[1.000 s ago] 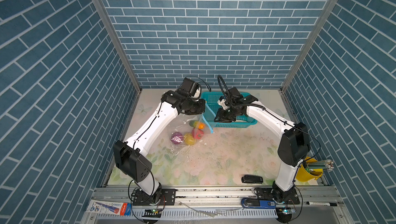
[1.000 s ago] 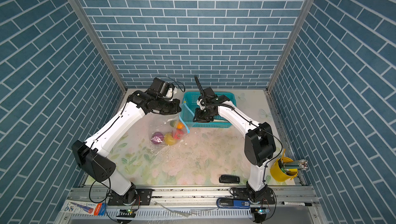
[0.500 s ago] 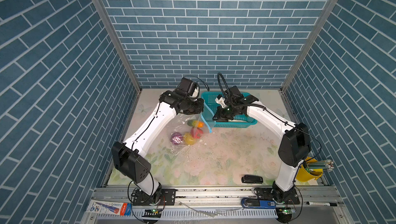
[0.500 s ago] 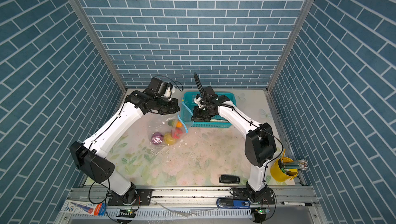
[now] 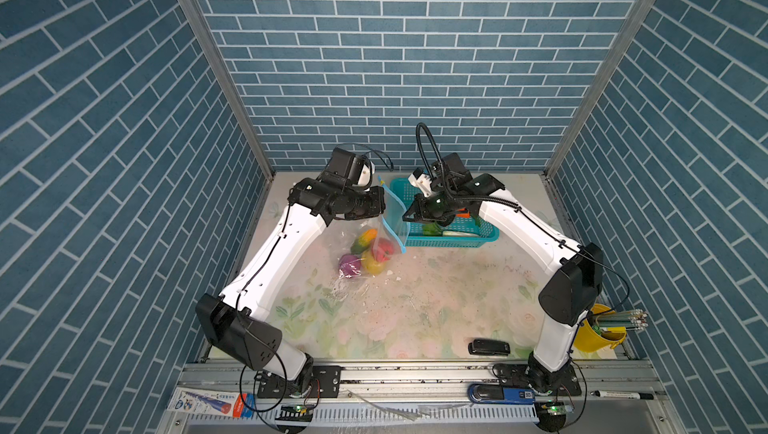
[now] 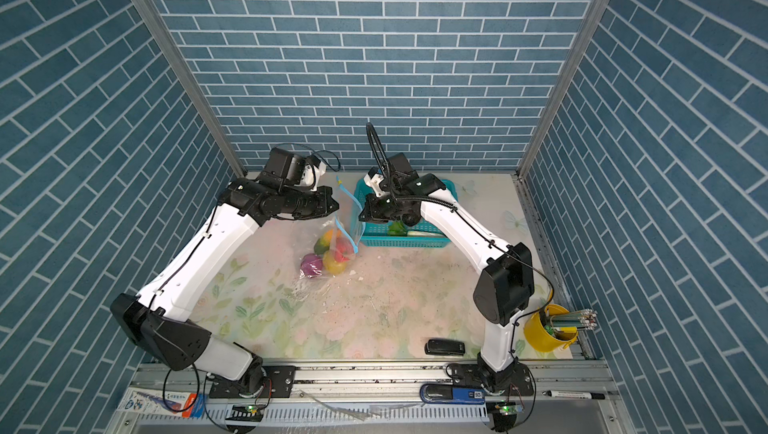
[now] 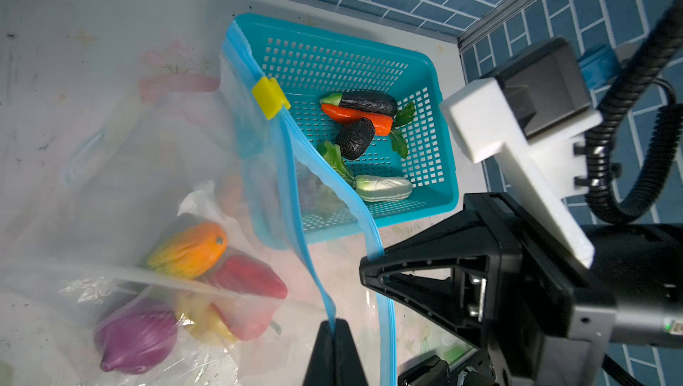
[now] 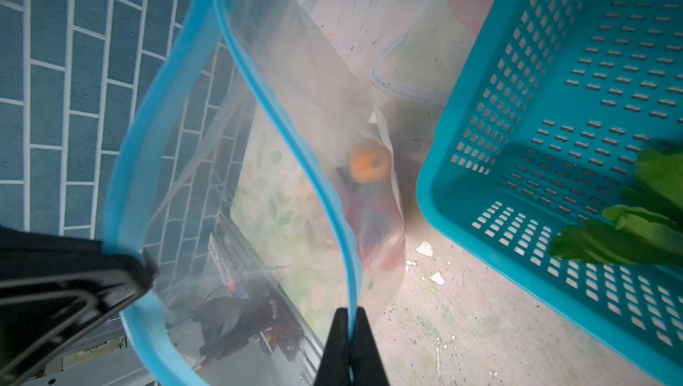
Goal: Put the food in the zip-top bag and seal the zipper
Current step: 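Raise the bag with the left gripper while the right gripper grasps the zipper, then hold the bag up with the left gripper and open the right gripper off the zipper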
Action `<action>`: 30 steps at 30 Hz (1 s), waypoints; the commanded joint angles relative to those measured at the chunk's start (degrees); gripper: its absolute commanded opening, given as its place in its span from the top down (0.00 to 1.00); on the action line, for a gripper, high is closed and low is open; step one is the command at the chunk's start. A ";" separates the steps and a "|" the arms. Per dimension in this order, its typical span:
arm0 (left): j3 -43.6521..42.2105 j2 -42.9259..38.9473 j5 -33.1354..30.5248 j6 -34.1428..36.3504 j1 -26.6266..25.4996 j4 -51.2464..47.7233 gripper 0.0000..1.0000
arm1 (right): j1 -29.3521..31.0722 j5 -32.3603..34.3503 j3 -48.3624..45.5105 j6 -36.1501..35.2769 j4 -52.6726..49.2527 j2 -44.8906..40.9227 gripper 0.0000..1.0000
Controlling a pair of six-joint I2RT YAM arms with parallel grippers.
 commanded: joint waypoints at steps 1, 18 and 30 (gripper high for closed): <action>-0.45 -1.97 0.65 0.03 0.87 0.64 1.00 | 0.51 0.60 5.24 -1.98 -3.04 0.56 1.00; -2.03 -6.51 1.74 -0.32 4.16 2.04 1.00 | 2.63 2.33 21.92 -4.17 -11.39 6.07 1.00; -2.49 -8.61 6.33 -1.76 7.45 4.66 1.00 | 4.22 2.95 33.24 -4.39 -14.24 10.27 1.00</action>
